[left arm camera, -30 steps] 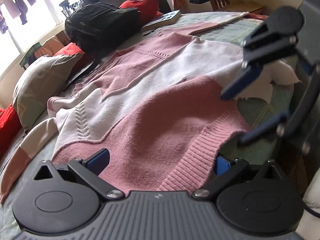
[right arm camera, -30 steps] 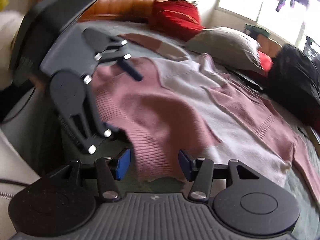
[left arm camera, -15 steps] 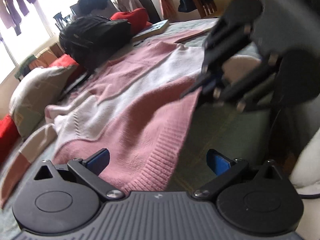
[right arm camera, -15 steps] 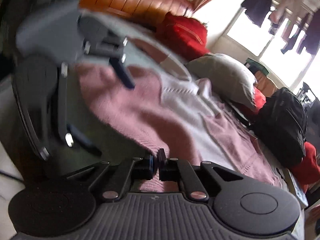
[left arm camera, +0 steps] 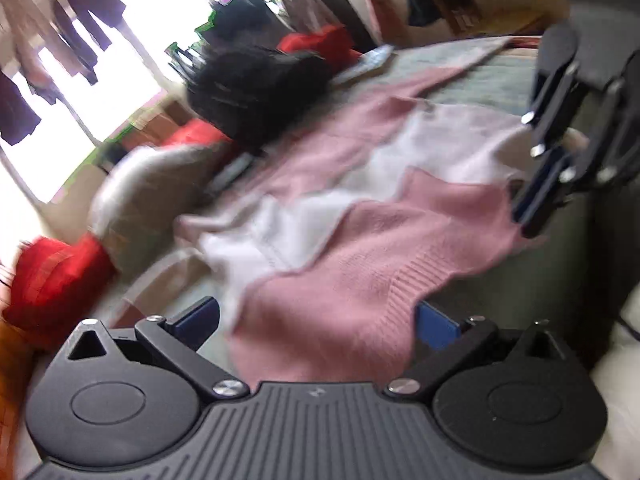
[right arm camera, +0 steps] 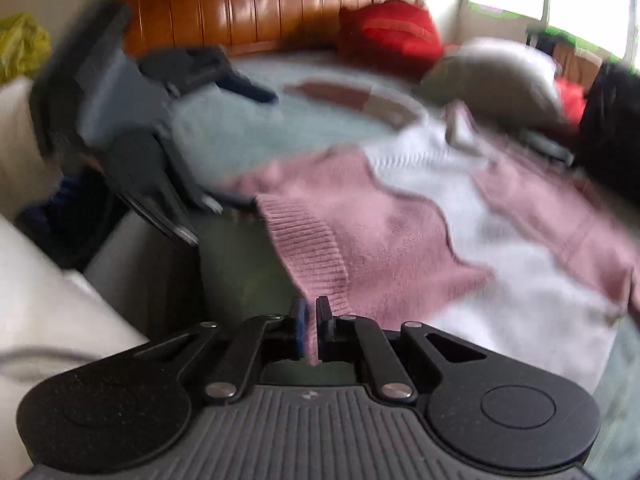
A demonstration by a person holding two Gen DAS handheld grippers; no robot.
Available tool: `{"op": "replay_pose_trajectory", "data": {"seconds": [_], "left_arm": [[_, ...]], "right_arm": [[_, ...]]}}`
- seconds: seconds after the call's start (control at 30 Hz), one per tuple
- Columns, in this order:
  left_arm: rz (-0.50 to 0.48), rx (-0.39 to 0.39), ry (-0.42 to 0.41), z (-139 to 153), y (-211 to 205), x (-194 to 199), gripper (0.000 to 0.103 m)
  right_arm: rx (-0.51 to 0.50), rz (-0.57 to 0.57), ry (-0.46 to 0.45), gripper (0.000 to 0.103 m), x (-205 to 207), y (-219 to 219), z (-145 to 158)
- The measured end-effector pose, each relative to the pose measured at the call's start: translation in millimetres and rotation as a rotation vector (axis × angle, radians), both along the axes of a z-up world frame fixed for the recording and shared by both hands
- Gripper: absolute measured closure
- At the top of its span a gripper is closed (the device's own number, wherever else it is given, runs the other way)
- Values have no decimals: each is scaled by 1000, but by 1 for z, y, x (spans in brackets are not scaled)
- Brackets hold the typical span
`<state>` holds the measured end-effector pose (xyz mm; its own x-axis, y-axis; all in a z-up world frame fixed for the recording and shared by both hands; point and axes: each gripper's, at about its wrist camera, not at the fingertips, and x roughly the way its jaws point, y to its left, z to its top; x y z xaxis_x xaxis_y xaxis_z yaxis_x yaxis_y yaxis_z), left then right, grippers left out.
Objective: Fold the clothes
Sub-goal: 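Lower the left gripper onto the sweater side edge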
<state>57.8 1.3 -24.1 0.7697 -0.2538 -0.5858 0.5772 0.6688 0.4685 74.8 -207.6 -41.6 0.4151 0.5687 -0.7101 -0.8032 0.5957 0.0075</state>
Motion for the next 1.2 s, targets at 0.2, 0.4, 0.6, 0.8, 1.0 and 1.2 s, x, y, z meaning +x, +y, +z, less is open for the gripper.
{"op": "replay_pose_trajectory", "data": {"seconds": [0.2,0.4,0.6,0.8,1.0,1.2], "left_arm": [[43,-177,111,6,29,8,1],[146,-512,340,5,62,55,1],[378,-764,555,-18,104,110,1],[438,-971,733,-52,136,147,1],[427,-1120,794,-72,151,165,1],[423,-1108,804,-72,148,192,1]], "right_arm": [[120,-129,14,81,6,-27,12],[235,-261,-4,70,9,-59,23],[287,-353,-5,63,11,-83,21],[340,-429,5,61,17,-107,20],[391,-527,49,56,33,-134,13],[490,-672,174,54,60,-176,-10]]}}
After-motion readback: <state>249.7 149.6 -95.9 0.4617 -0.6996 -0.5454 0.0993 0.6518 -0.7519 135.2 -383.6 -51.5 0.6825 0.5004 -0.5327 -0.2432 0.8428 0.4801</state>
